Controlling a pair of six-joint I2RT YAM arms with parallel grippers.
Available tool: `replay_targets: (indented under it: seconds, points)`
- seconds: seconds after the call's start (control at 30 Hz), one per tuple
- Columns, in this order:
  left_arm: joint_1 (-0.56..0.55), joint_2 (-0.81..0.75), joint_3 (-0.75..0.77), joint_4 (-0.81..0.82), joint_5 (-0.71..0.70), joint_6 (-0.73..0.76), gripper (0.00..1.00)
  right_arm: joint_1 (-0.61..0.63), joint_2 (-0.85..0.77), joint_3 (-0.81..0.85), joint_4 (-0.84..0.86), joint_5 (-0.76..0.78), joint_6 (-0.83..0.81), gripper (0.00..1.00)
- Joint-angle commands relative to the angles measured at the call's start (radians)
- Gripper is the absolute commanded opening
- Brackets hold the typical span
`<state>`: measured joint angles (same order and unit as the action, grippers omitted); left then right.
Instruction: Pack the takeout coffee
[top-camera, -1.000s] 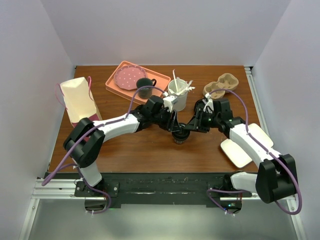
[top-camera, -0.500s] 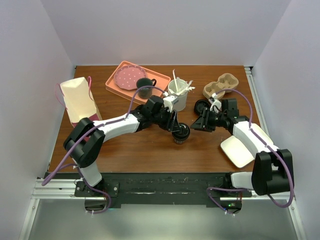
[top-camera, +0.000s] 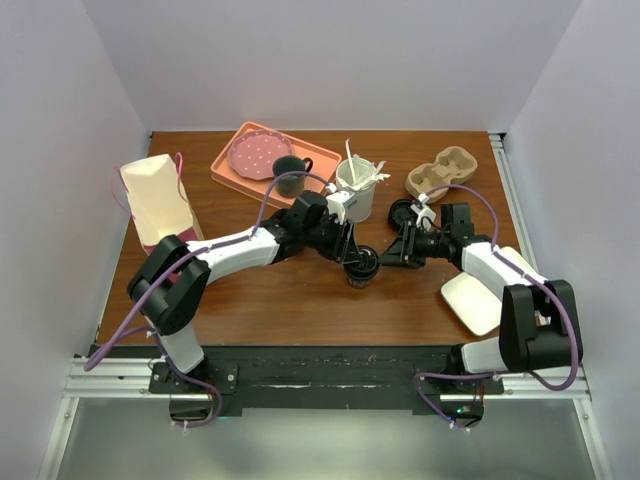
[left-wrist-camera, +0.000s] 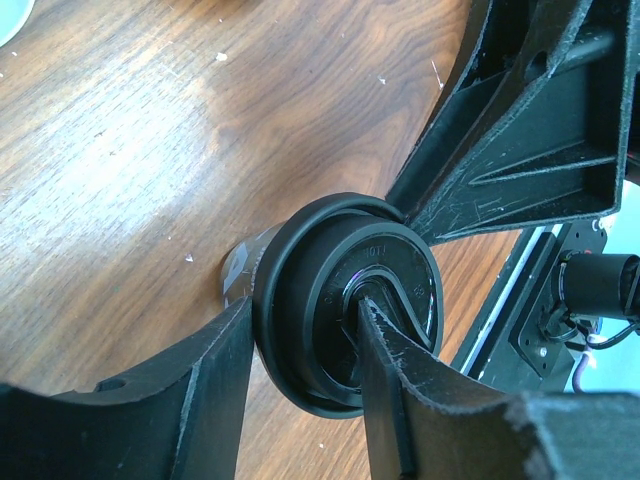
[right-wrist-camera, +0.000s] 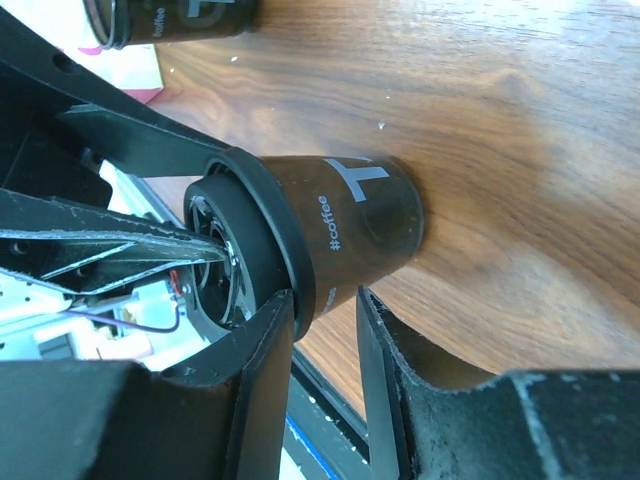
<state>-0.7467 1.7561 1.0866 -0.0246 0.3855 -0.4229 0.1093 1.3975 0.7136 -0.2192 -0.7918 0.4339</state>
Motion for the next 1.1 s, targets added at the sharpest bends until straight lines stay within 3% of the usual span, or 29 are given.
replay_targets:
  seconds: [0.0,0.17,0.5,0.57,0.7,0.8,1.07]
  points:
    - [-0.011,0.137,-0.1,-0.321,-0.154,0.121,0.48,0.01,0.024,-0.022,0.064,0.04,0.011,0.31]
    - [-0.011,0.134,-0.123,-0.31,-0.16,0.108,0.48,0.012,0.044,-0.132,0.089,0.143,0.066,0.22]
    - [-0.011,0.135,-0.134,-0.308,-0.185,0.101,0.48,0.013,0.018,-0.2,0.044,0.283,0.098,0.18]
    - [-0.011,0.137,-0.134,-0.307,-0.177,0.104,0.48,0.012,-0.032,-0.174,0.049,0.235,0.095,0.22]
    - [-0.011,0.158,-0.099,-0.319,-0.169,0.156,0.48,0.01,-0.104,0.037,-0.089,0.175,0.02,0.3]
    - [-0.011,0.169,-0.079,-0.321,-0.162,0.182,0.48,0.012,-0.074,0.137,-0.163,0.168,-0.033,0.34]
    - [-0.011,0.186,-0.056,-0.336,-0.151,0.263,0.48,0.012,-0.014,0.17,-0.164,0.099,-0.083,0.35]
